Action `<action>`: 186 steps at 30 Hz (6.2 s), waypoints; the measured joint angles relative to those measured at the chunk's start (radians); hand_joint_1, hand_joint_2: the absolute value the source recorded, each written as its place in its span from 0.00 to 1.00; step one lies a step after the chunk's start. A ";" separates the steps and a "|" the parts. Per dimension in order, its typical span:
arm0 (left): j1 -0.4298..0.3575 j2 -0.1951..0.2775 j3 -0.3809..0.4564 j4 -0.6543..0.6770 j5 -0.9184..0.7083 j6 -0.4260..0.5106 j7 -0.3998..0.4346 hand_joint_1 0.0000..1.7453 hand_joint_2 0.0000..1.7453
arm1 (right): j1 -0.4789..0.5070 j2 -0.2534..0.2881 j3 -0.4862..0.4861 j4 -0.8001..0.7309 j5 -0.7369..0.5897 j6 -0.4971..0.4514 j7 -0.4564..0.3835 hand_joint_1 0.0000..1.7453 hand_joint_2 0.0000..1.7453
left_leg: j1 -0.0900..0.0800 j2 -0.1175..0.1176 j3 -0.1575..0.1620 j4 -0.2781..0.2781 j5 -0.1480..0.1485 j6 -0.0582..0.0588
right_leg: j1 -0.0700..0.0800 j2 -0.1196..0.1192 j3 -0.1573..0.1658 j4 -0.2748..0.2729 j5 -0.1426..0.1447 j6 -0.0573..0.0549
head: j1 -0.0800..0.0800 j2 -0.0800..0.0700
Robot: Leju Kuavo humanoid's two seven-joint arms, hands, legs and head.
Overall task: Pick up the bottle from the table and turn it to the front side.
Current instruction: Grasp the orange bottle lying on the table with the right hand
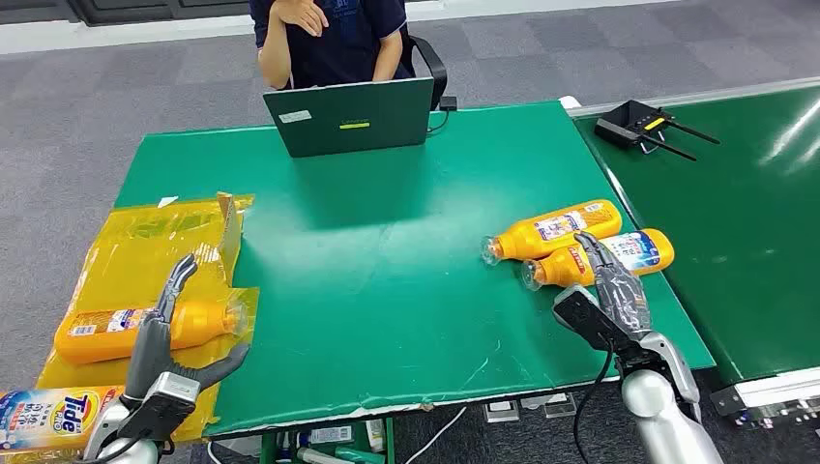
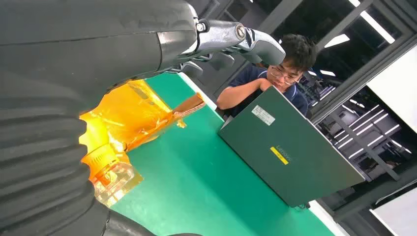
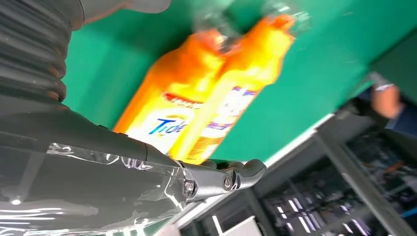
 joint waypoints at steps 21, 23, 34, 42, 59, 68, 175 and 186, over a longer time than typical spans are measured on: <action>-0.015 -0.004 0.000 0.043 0.006 -0.009 0.000 0.00 1.00 | -0.236 -0.134 -0.027 0.339 0.042 0.030 0.007 0.00 1.00 | -0.001 0.000 0.000 0.000 0.000 0.001 | -0.001 0.000 0.000 0.000 0.001 0.001 | 0.000 0.000; -0.014 -0.004 0.000 0.043 0.012 -0.010 -0.001 0.00 1.00 | -0.255 -0.140 -0.027 0.372 0.046 0.030 0.003 0.00 1.00 | -0.001 0.000 0.000 0.000 0.000 0.001 | -0.001 0.000 0.000 0.000 0.001 0.001 | 0.000 0.000; -0.024 -0.001 -0.006 0.069 0.046 0.008 -0.001 0.00 1.00 | -0.326 -0.153 -0.009 0.459 0.081 0.031 -0.002 0.00 1.00 | -0.001 0.000 0.000 0.000 0.000 0.001 | -0.001 0.000 0.000 0.000 0.001 0.001 | 0.000 0.000; -0.031 -0.002 -0.014 0.076 0.046 0.001 -0.002 0.00 1.00 | -0.382 -0.155 0.056 0.479 0.135 0.044 0.037 0.00 1.00 | -0.001 0.000 0.000 0.000 0.001 0.001 | -0.001 0.000 0.000 0.000 0.001 0.001 | 0.000 0.000; -0.040 0.000 -0.062 0.092 0.070 0.016 -0.002 0.00 1.00 | -0.455 -0.168 0.149 0.492 0.152 0.086 0.048 0.00 1.00 | -0.001 0.000 -0.001 0.000 0.001 0.001 | -0.001 0.000 0.000 0.000 0.001 0.001 | 0.000 0.000; -0.098 0.032 -0.116 0.152 0.113 0.044 -0.002 0.00 1.00 | -0.564 -0.168 0.280 0.589 0.117 0.096 0.049 0.00 1.00 | -0.001 0.000 0.000 0.001 0.001 0.002 | -0.001 0.000 0.000 0.000 0.001 0.001 | 0.000 0.000; -0.053 0.033 -0.118 0.156 0.103 0.036 -0.001 0.00 1.00 | -0.551 -0.041 0.513 0.811 0.083 0.066 0.112 1.00 1.00 | -0.001 0.000 0.007 0.001 0.001 0.002 | -0.001 0.000 0.007 0.000 0.001 0.001 | 0.000 0.000; -0.048 0.033 -0.111 0.156 0.103 0.036 -0.002 0.00 1.00 | -0.552 -0.032 0.513 0.819 0.075 0.064 0.098 1.00 1.00 | -0.001 0.000 0.007 0.001 0.001 0.002 | -0.001 0.000 0.007 0.000 0.001 0.001 | 0.000 0.000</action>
